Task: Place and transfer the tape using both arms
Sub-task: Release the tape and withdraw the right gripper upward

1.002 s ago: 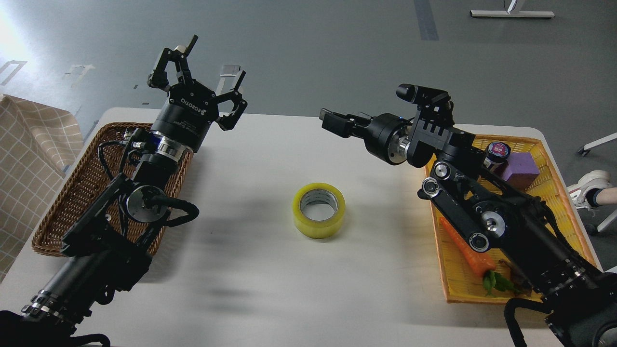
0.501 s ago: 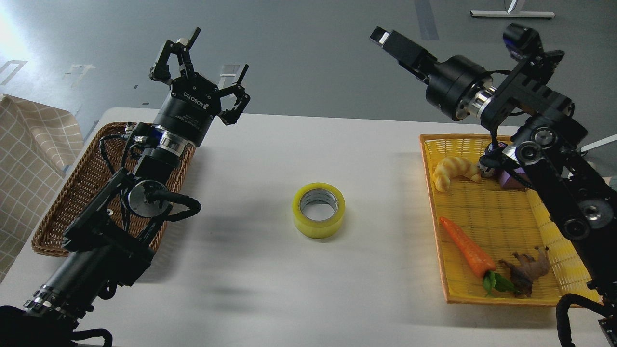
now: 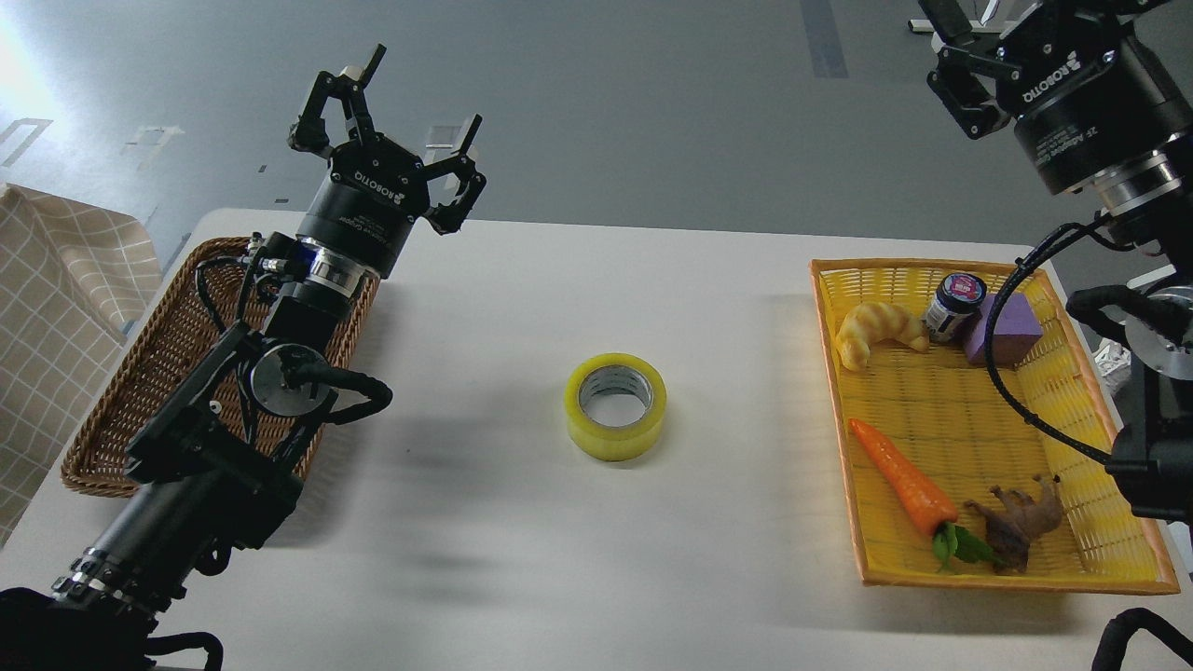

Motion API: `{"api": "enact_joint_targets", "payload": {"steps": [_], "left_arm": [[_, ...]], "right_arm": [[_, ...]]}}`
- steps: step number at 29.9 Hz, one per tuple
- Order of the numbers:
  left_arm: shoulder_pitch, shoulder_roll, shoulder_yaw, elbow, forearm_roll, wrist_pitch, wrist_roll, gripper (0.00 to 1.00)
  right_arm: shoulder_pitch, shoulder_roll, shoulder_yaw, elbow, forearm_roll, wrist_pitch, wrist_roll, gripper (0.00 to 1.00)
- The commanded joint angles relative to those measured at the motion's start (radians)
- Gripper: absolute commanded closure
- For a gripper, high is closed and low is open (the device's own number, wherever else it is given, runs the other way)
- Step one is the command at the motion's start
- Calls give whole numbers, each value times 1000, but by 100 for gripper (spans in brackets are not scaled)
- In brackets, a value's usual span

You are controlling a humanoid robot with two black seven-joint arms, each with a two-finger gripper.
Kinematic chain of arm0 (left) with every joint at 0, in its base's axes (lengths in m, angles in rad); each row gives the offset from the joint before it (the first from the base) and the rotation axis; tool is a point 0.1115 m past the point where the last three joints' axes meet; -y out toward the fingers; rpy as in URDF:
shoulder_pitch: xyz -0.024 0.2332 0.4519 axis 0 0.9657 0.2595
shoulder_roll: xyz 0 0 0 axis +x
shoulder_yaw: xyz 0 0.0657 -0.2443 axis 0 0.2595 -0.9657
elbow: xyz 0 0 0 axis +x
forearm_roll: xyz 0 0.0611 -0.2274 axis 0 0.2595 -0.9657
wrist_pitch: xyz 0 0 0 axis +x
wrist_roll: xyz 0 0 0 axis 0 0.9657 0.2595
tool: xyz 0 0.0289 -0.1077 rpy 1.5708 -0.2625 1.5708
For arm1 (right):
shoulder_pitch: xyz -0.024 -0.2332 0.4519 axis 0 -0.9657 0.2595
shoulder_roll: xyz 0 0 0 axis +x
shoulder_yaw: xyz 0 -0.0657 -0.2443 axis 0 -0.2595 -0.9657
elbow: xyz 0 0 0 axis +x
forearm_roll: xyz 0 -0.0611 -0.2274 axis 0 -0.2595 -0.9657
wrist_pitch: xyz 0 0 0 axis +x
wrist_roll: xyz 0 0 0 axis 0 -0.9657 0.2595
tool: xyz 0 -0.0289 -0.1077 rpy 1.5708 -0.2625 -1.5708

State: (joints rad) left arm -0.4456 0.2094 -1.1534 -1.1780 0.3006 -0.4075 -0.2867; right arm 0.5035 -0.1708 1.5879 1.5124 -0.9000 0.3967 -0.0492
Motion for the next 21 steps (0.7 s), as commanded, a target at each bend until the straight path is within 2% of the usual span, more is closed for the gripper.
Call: {"api": "enact_joint_targets", "payload": {"steps": [1, 5, 10, 12, 14, 16, 21], "left_arm": [[-8, -31, 1, -2, 2, -2, 0, 2], [-15, -35, 4, 0, 2, -2, 0, 2], [-4, -28, 3, 0, 11, -81, -3, 2], [-2, -28, 3, -2, 11, -80, -12, 2], [-4, -31, 1, -2, 11, -57, -26, 2], [-5, -28, 0, -15, 9, 14, -28, 2], [-5, -4, -17, -37, 9, 39, -31, 2]], "right_arm": [[-16, 33, 23, 2, 38, 2, 2, 0], [-29, 71, 24, 25, 38, 19, 5, 0], [-51, 79, 20, 26, 38, 19, 5, 0], [-54, 85, 14, 28, 36, 19, 5, 0], [-66, 99, 14, 31, 38, 19, 3, 0], [-83, 116, 9, 38, 38, 19, 3, 0], [-91, 140, -32, 40, 38, 19, 2, 0]]}}
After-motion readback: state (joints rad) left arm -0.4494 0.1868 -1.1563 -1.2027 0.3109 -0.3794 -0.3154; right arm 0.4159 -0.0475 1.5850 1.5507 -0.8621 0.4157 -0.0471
